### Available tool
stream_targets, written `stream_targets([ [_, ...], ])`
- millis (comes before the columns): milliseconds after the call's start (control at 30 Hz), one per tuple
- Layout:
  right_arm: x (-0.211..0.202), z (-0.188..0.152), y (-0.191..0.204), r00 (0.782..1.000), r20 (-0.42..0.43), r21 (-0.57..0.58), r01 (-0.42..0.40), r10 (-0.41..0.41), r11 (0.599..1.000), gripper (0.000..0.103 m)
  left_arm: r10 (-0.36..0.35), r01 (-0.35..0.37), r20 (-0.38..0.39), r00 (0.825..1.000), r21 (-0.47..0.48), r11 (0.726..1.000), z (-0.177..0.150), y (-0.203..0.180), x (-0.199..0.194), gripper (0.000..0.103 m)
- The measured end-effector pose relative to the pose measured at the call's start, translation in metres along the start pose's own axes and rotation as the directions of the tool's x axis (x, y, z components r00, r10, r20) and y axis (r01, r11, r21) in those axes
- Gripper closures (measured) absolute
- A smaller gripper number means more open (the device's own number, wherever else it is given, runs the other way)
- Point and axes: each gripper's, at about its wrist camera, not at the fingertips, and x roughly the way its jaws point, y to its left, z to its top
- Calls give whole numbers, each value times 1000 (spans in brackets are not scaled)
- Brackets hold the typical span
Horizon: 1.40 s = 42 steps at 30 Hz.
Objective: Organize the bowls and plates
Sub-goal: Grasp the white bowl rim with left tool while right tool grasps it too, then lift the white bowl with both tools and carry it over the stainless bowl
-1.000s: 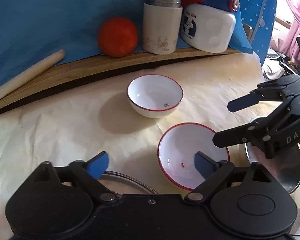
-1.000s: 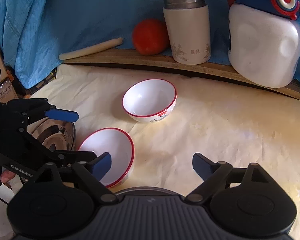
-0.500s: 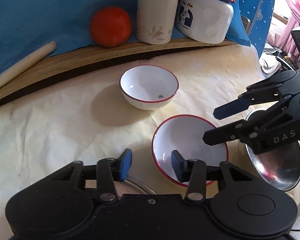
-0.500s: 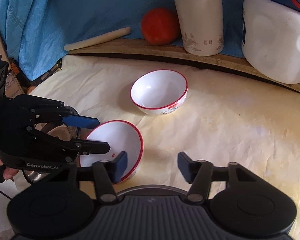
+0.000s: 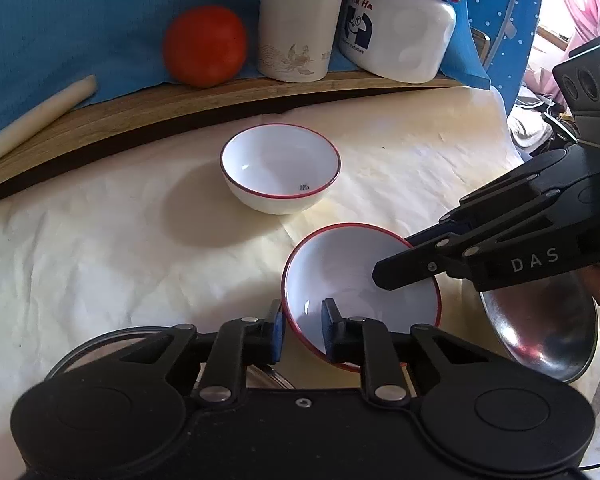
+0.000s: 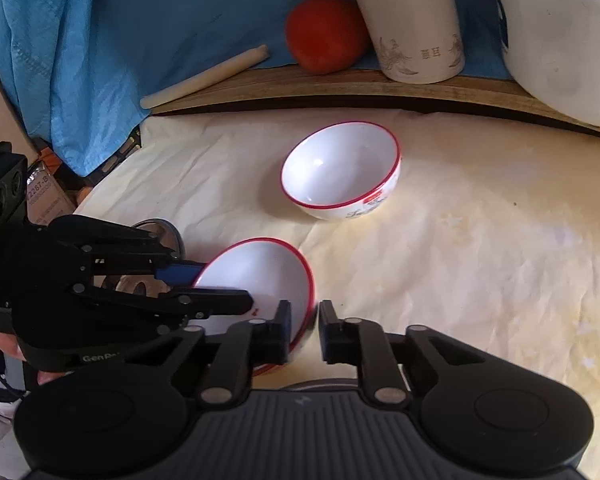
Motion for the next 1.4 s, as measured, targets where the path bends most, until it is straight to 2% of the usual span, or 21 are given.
stream_targets([
  [200,2,3,-6,1000,1,84,-9,9,996,91,0,-1,-7,1000,-103,995,3,8,0,91],
  [333,2,4,-7,1000,12,99,1,-3,995,93,38,-37,18,999,-85,996,6,3,-3,93],
  [567,-9,3,-8,999,41,113,9,-13,994,95,40,-35,44,998,-104,994,11,2,-11,97],
  [933,-43,2,2,992,117,105,33,-45,994,95,54,-45,114,992,-79,996,22,-17,-35,98],
  [1100,-66,-4,5,988,143,99,49,-63,994,95,30,-22,146,989,-60,998,26,-29,-47,98],
  [1400,-110,-31,12,975,174,110,123,-141,986,95,-36,36,172,984,6,999,25,-66,-58,98],
])
